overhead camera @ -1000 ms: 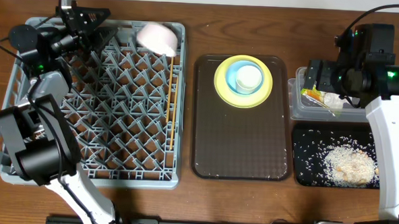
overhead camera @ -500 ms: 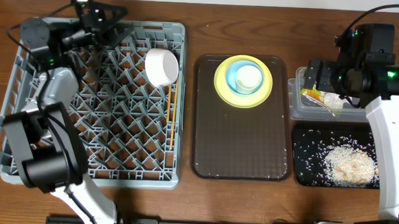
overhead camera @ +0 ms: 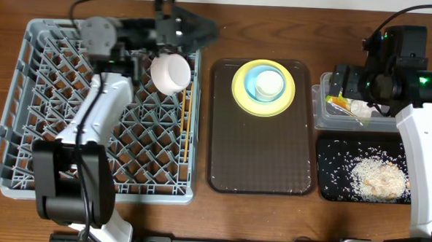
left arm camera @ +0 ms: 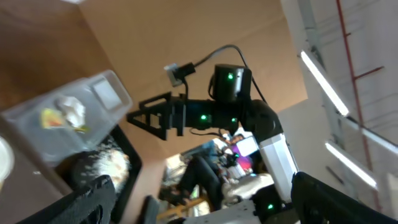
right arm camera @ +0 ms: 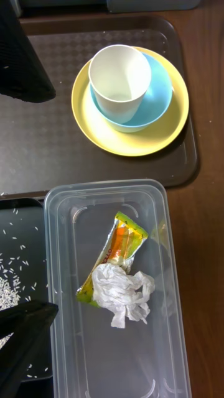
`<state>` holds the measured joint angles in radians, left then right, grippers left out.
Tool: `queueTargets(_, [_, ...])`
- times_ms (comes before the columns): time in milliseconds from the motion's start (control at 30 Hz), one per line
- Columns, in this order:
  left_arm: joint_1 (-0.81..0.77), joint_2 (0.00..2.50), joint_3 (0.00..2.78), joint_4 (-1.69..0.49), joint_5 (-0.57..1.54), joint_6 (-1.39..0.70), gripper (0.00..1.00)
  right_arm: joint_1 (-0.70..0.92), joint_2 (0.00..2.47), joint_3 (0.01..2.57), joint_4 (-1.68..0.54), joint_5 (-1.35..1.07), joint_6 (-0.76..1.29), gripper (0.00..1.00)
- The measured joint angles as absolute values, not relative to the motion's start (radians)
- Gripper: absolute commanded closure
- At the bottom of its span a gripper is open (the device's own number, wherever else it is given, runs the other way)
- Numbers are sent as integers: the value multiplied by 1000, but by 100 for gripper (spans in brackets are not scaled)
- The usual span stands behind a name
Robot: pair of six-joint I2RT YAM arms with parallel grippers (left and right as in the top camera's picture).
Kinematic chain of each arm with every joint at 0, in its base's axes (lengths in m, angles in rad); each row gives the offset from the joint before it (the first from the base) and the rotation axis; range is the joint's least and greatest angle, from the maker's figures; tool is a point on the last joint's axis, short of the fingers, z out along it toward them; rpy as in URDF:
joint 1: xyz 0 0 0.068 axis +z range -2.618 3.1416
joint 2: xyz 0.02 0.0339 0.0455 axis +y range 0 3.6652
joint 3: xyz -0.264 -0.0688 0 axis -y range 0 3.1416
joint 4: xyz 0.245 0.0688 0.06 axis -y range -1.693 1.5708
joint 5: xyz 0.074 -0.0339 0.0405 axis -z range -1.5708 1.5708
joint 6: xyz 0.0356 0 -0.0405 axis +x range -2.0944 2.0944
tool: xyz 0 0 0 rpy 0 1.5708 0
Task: Sort waste into correct bins and load items into the dishwasher rack
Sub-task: 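Carry the white bowl into the dish rack and set it down, then reach the left gripper into the stack and grasp the white cup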
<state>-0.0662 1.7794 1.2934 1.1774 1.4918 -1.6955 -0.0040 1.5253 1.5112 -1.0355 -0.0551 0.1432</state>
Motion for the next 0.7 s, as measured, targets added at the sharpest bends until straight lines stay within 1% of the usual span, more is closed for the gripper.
queueTargets(100, [-99, 1779, 1293, 1074, 1431, -1662, 9, -4, 1525, 1511, -1036, -55, 143, 1])
queueTargets(233, [-122, 1779, 1295, 870, 1341, -1570, 9, -4, 1525, 1511, -1036, -55, 143, 1])
queueTargets(333, [-146, 1778, 1299, 598, 1251, -1435, 9, -4, 1526, 1511, -1036, -55, 142, 1])
queueTargets(400, [-171, 1776, 1302, 364, 1166, -1305, 8, -4, 1526, 1510, -1036, -55, 141, 1])
queueTargets(433, [-189, 1775, 1299, 260, 1108, -1236, 5, -4, 1526, 1510, -1036, -55, 141, 1])
queueTargets(533, [-246, 1769, 1297, 60, 945, -1061, 5, -4, 1526, 1510, -1036, -55, 140, 1])
queueTargets(633, [-316, 1750, 1300, -75, 764, -902, 5, -4, 1526, 1510, -1035, -55, 140, 1])
queueTargets(700, [-372, 1734, 1331, -205, 632, -789, 5, -4, 1526, 1510, -1035, -55, 140, 1])
